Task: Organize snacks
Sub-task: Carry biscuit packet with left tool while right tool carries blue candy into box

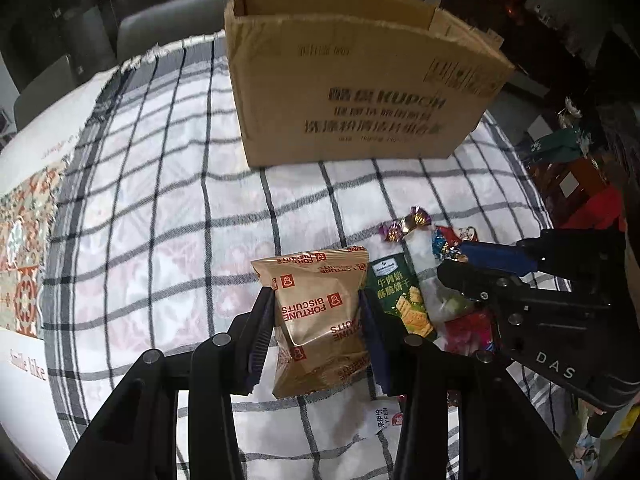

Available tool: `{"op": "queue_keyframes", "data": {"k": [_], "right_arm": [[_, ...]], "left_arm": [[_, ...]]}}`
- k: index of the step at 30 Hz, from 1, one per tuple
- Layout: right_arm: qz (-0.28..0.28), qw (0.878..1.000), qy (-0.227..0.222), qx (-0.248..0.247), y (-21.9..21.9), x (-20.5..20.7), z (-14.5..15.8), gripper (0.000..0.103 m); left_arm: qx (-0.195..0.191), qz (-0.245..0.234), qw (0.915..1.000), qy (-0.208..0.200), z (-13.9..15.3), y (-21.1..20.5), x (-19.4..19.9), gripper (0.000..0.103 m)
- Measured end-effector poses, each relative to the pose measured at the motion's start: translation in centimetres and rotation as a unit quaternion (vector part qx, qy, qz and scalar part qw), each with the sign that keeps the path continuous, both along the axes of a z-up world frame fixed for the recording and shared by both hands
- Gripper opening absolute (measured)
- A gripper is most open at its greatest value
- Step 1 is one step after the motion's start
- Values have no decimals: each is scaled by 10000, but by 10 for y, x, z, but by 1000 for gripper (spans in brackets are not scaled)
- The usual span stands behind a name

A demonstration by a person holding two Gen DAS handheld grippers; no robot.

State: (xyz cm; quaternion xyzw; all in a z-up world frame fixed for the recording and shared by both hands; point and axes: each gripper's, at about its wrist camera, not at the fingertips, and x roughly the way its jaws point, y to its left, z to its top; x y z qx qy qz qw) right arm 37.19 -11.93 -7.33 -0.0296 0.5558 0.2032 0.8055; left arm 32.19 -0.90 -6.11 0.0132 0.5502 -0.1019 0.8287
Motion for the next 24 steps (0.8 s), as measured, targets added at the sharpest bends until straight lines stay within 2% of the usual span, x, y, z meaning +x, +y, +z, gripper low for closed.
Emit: {"op": "queue_keyframes", "data": {"k": [8,15,24], "right_arm": [[-330,9969,-693,199,-13,-13,47,20],[-517,9888,-1367,291,-20,-20,93,20],[-740,9782,-1844,596,-26,-13,135,20]], "left_arm": [[-67,-38,9977,-672,44,1,-7,42],[-217,-45,9902,-1381,91,3,-14,42],[-244,-127,9809,-1927,131,0,-4,42]]}}
